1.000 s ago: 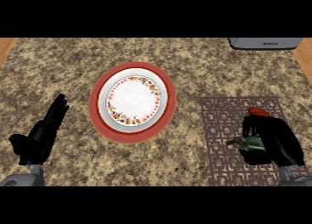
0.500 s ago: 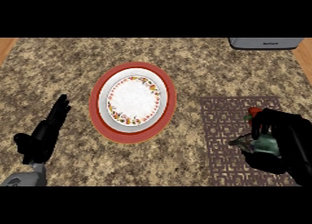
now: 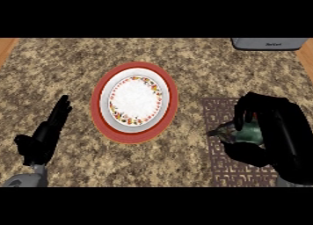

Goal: Pick the eggplant from the placemat and place it in the plate

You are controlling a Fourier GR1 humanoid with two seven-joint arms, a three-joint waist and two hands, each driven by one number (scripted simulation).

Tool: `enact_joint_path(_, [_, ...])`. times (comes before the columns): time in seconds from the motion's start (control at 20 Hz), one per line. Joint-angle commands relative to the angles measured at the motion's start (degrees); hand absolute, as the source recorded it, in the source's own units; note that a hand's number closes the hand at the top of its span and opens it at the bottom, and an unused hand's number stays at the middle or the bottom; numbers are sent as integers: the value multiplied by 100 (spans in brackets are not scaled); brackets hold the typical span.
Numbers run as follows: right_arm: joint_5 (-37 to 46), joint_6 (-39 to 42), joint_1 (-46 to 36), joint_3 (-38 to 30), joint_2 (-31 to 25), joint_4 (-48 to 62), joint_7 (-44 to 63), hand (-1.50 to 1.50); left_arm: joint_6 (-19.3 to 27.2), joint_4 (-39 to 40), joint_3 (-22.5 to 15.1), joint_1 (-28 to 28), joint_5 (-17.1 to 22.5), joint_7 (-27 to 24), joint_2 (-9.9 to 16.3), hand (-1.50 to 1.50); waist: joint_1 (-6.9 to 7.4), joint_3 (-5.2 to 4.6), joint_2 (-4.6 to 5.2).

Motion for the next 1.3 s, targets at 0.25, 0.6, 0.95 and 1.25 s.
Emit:
enact_joint_path(0.25, [323, 145, -1564, 428, 1073, 1564, 321, 150, -210, 212, 235, -268, 21, -32, 133, 0, 31, 0, 10])
enact_joint_path(0.6, [-171, -1067, -2680, 1280, 1175, 3296, 1060, 150, -44, -242, -15, 178, -200, -33, -129, 0, 101, 1, 10])
enact_joint_path(0.95, [-1157, -2440, -4017, 1640, 1180, 5550, 891, 150, -15, 279, 18, -311, -237, -87, -293, 0, 149, -1, 40])
enact_joint_path(1.25, [-2192, -4214, -3979, 2013, 1181, 6338, 943, -150, -123, 274, -11, -558, -260, 152, -189, 0, 310, 1, 93])
